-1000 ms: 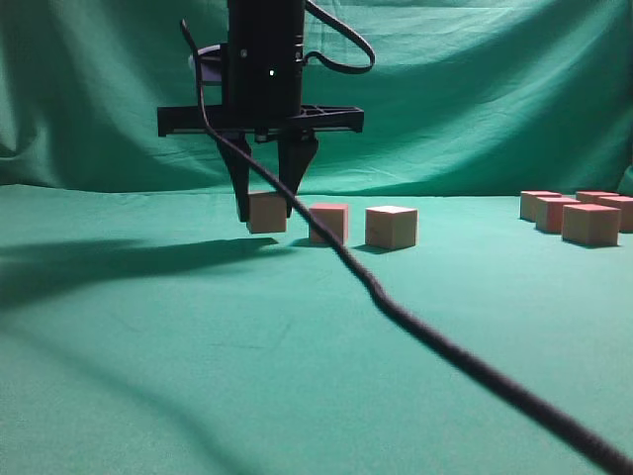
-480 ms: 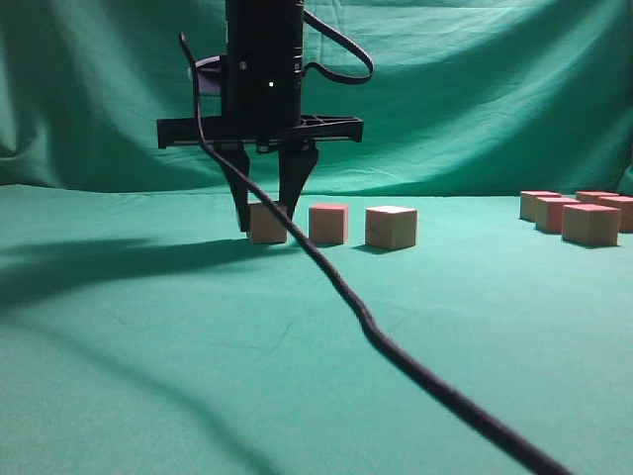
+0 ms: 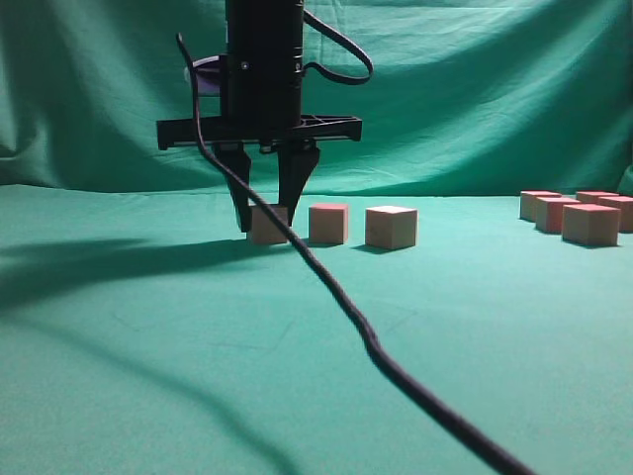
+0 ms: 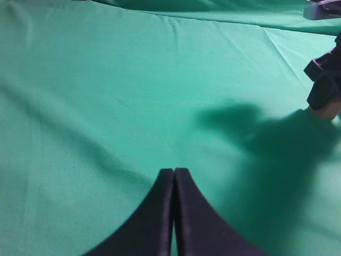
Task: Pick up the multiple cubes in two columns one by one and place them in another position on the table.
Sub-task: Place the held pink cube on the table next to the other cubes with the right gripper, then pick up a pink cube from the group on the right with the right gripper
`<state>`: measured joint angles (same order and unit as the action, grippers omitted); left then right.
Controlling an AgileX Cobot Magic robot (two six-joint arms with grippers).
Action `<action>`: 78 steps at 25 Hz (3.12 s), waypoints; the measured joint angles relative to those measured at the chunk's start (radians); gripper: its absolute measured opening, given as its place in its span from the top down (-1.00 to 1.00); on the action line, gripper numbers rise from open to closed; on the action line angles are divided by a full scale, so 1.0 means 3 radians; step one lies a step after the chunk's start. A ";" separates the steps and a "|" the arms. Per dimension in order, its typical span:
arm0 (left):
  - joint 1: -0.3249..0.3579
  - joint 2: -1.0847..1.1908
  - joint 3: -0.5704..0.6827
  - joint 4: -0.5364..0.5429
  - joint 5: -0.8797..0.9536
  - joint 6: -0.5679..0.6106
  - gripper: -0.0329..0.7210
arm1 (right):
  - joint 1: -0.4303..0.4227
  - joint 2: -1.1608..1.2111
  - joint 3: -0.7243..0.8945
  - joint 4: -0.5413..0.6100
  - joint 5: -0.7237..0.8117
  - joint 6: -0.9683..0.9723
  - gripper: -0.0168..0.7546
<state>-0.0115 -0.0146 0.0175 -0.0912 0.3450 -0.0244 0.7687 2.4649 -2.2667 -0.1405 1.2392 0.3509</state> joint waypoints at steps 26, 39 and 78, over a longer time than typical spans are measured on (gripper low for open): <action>0.0000 0.0000 0.0000 0.0000 0.0000 0.0000 0.91 | 0.0000 0.0000 -0.0027 -0.0147 -0.0379 -0.0249 0.00; 0.0000 0.0000 0.0000 0.0000 0.0000 0.0000 0.91 | 0.0000 -0.0570 -0.0862 -0.0201 0.0060 -0.0501 0.00; 0.0000 0.0000 0.0000 0.0000 0.0000 0.0000 0.91 | -0.2358 -0.2526 0.3845 0.0453 -0.1457 -0.0774 0.00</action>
<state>-0.0115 -0.0146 0.0175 -0.0912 0.3450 -0.0244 0.0613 1.7071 -1.1131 -0.0046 0.8023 0.1187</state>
